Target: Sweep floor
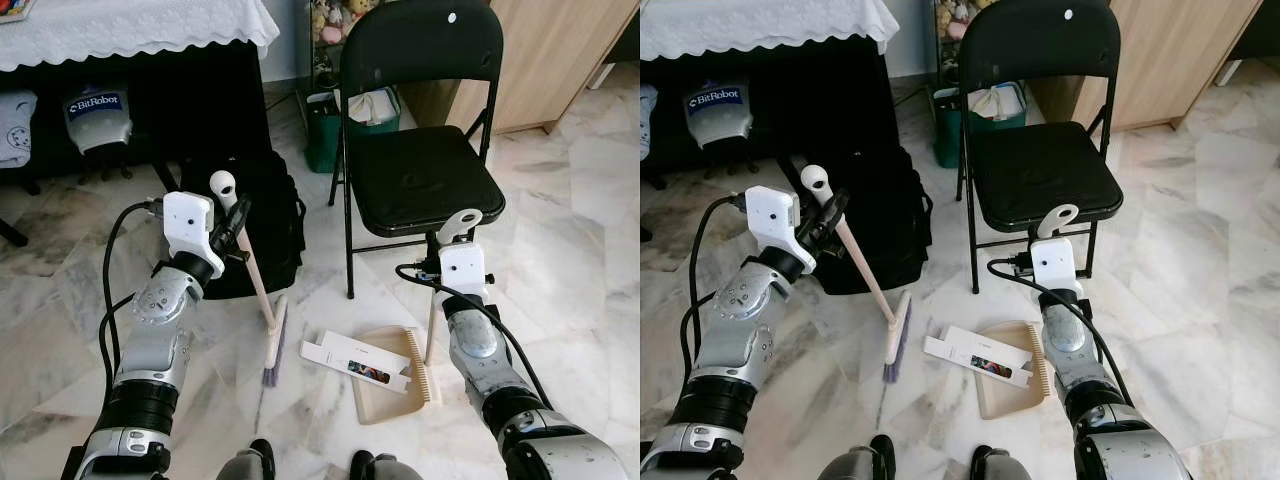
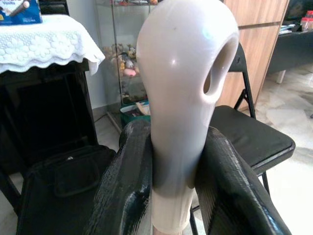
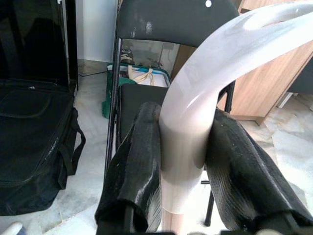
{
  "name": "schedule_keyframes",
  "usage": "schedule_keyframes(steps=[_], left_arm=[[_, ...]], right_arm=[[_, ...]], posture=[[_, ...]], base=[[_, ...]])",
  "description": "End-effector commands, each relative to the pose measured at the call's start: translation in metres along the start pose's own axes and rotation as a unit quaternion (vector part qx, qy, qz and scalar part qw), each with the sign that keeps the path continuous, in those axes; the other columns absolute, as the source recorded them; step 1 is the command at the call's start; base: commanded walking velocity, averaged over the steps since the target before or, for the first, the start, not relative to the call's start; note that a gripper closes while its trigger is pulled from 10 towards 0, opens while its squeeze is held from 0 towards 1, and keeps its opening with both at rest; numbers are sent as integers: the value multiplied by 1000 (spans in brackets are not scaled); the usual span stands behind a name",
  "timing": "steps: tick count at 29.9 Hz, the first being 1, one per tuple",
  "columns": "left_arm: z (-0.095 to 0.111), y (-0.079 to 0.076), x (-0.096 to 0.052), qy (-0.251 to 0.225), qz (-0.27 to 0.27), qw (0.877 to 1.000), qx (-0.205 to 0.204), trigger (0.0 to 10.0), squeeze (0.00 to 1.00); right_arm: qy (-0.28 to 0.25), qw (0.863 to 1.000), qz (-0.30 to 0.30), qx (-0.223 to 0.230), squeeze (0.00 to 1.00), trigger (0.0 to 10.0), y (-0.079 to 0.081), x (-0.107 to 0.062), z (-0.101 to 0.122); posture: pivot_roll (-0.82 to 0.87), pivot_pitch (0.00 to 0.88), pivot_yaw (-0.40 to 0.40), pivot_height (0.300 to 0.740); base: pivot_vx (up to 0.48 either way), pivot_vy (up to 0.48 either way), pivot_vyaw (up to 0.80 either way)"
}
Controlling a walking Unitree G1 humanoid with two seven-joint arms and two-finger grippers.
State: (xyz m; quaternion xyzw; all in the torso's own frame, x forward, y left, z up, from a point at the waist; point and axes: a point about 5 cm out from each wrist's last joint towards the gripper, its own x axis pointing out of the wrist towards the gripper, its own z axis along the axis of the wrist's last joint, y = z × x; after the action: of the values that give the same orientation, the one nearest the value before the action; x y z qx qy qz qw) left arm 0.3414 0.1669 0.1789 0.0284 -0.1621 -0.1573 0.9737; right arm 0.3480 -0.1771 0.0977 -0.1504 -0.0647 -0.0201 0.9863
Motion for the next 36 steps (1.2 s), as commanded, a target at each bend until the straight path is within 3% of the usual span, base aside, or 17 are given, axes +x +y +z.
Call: schedule_keyframes(steps=[1, 4, 8, 15, 22, 28, 36], left_arm=[[-6, -5, -2, 6, -17, 1000, 4, 10000, 0], [-9, -6, -2, 13, -20, 1000, 14, 10000, 0], [-12, -11, -3, 24, -40, 999, -5, 10000, 0], [-23, -19, -6, 56, -74, 993, -68, 10000, 0], [-20, -17, -7, 53, -76, 988, -122, 10000, 0], [-16, -15, -7, 48, -75, 987, -136, 10000, 0], [-10, -13, -3, 46, -70, 992, -90, 10000, 0]], right_arm=[[34, 999, 6, -13, 0, 10000, -1, -9, -15], [34, 999, 6, -13, 0, 10000, -1, -9, -15], [34, 999, 6, -14, 0, 10000, -2, -9, -15], [33, 999, 5, -13, 0, 10000, -2, -9, -15], [34, 999, 4, -13, 0, 10000, -2, -9, -15], [31, 999, 3, -11, 0, 10000, -1, -7, -13], [-5, 1000, -6, 2, 0, 10000, 0, 2, 2]], posture=[[53, 253, 14, 740], [53, 254, 14, 740], [53, 256, 14, 740], [51, 264, 13, 740], [54, 262, 12, 740], [60, 256, 13, 740], [69, 238, 18, 740]], base=[[0, 0, 0], [0, 0, 0], [0, 0, 0], [0, 0, 0], [0, 0, 0], [0, 0, 0], [0, 0, 0]])
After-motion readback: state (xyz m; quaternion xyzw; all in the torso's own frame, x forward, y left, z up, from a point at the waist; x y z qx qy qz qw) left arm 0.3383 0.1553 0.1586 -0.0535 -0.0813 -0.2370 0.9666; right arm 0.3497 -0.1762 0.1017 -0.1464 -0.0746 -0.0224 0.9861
